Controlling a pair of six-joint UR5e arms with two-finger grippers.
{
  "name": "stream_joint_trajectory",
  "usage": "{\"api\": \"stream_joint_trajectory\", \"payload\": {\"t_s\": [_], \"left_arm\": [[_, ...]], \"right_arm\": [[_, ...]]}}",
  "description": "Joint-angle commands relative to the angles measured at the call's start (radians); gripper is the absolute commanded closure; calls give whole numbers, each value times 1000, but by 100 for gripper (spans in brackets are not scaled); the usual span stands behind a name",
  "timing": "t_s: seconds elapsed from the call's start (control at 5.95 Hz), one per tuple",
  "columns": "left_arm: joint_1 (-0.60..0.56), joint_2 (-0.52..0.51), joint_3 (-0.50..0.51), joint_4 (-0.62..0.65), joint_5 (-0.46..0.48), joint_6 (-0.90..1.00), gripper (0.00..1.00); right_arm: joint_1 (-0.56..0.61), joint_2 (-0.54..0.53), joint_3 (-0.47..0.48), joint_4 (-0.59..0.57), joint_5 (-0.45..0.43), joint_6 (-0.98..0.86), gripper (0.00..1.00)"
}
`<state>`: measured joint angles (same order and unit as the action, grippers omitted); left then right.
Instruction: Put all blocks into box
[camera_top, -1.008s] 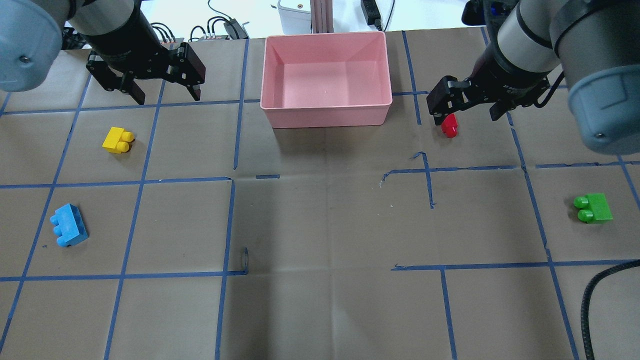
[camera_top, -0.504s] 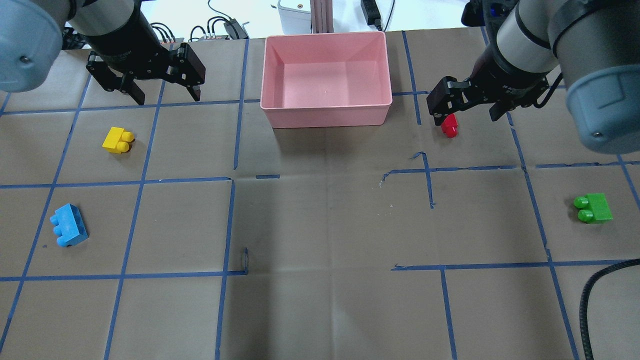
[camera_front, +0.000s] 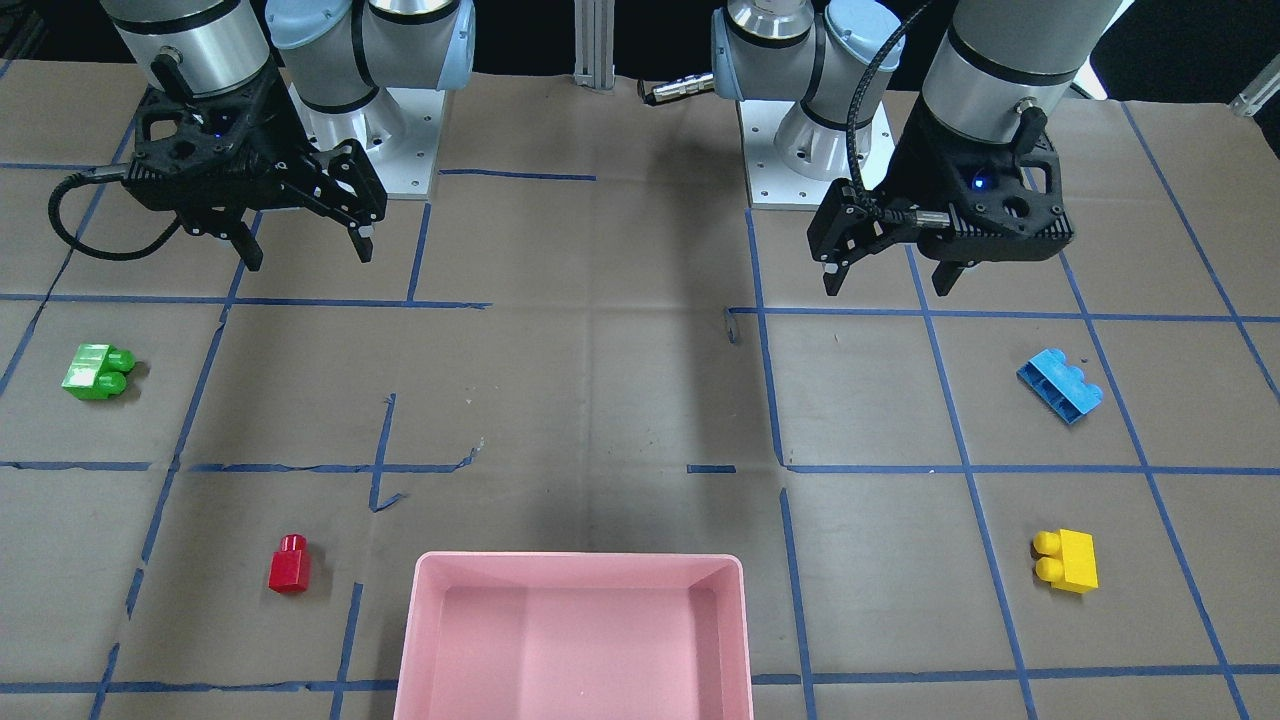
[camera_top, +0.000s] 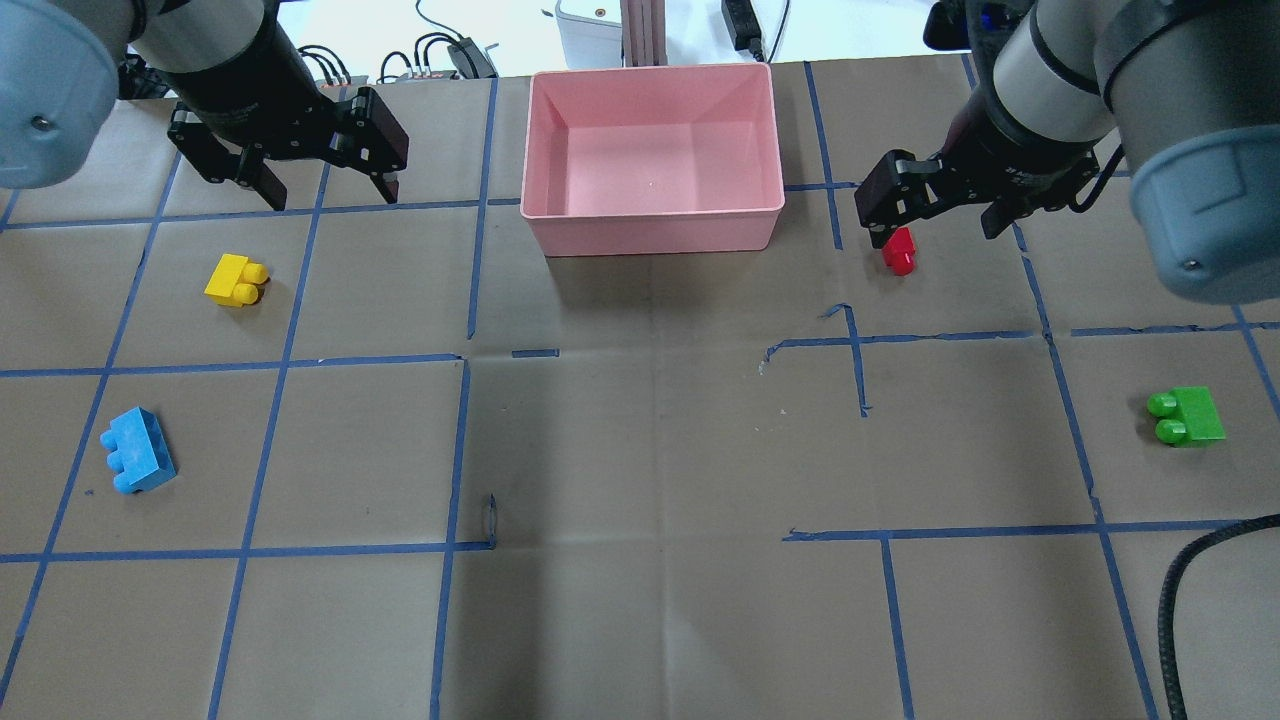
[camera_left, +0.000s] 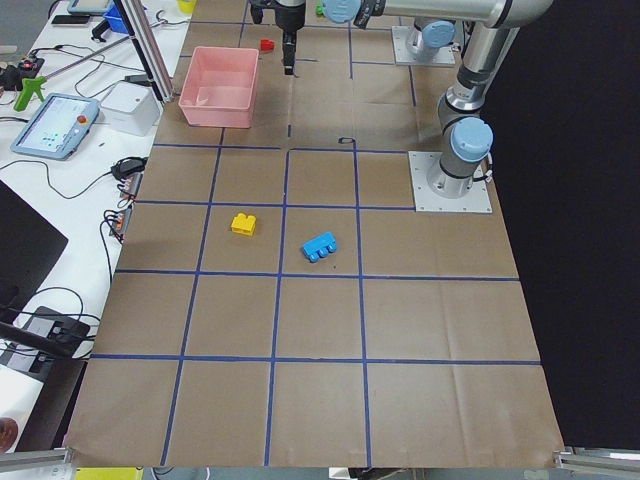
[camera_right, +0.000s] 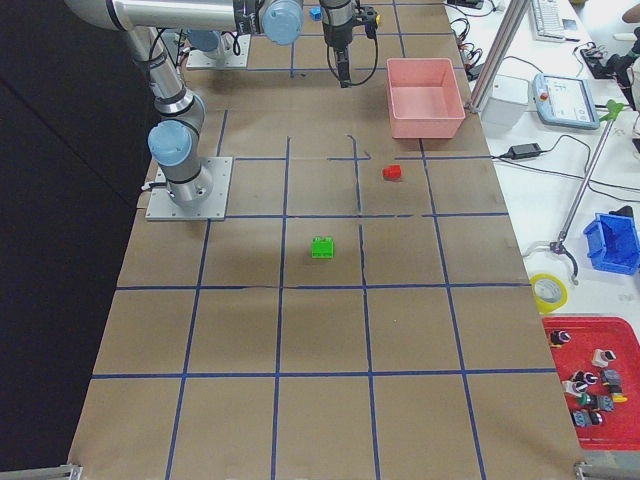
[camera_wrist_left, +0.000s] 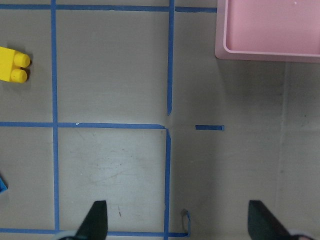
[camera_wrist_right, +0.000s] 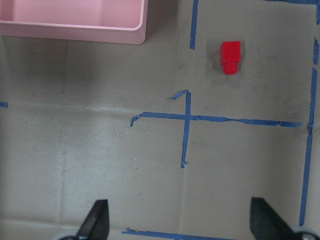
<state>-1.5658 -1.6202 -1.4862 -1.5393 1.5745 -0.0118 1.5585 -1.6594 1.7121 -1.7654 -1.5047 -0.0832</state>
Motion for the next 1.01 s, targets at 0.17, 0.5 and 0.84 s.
{"api": "stream_joint_trajectory", "payload": {"t_s": [0.17,0.5,0.84], "left_arm": [[16,2,-2,1,4,10,1],[120,9,1,22,2,10,1],[399,-4,1,24,-5,156,1]], "right_arm": [[2,0,1,1,9,-1,0],[0,0,7,3,-5,-7,0],[-46,-2,12,3,-38,-29,0]]}}
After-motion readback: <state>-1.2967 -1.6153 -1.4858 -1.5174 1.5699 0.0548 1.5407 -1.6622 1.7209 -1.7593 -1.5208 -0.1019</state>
